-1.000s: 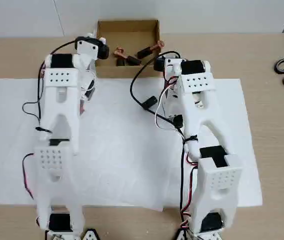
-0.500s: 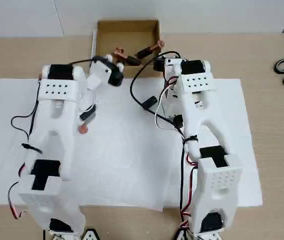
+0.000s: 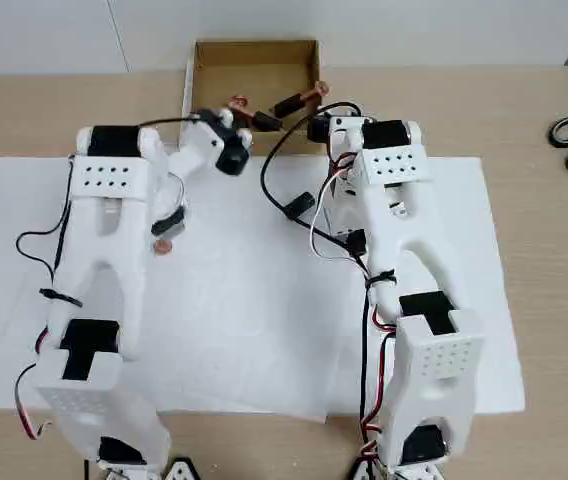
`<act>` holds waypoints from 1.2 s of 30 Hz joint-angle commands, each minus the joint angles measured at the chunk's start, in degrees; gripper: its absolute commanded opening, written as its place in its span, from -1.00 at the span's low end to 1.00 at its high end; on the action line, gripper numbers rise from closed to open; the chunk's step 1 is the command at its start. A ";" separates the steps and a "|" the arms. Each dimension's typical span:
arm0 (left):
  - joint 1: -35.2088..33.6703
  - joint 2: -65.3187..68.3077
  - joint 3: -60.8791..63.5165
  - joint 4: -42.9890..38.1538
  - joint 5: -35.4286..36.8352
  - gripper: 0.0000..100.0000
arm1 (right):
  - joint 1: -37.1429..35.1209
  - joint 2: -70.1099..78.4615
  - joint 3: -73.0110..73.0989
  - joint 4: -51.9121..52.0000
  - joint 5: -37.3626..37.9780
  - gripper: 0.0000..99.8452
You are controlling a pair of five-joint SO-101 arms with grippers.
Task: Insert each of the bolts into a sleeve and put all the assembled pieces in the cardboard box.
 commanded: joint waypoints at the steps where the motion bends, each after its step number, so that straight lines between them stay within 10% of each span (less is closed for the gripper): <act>1: 0.09 -1.67 -5.32 -5.45 5.36 -0.99 | -0.22 -5.49 -0.70 0.57 0.09 -0.99; 11: -0.35 6.24 -0.22 -25.85 24.88 -0.99 | -0.31 -5.49 -0.70 0.48 0.09 -0.99; 36: -2.37 -16.18 27.91 -11.43 18.46 -0.99 | -1.80 -5.58 -0.70 0.66 0.00 -0.99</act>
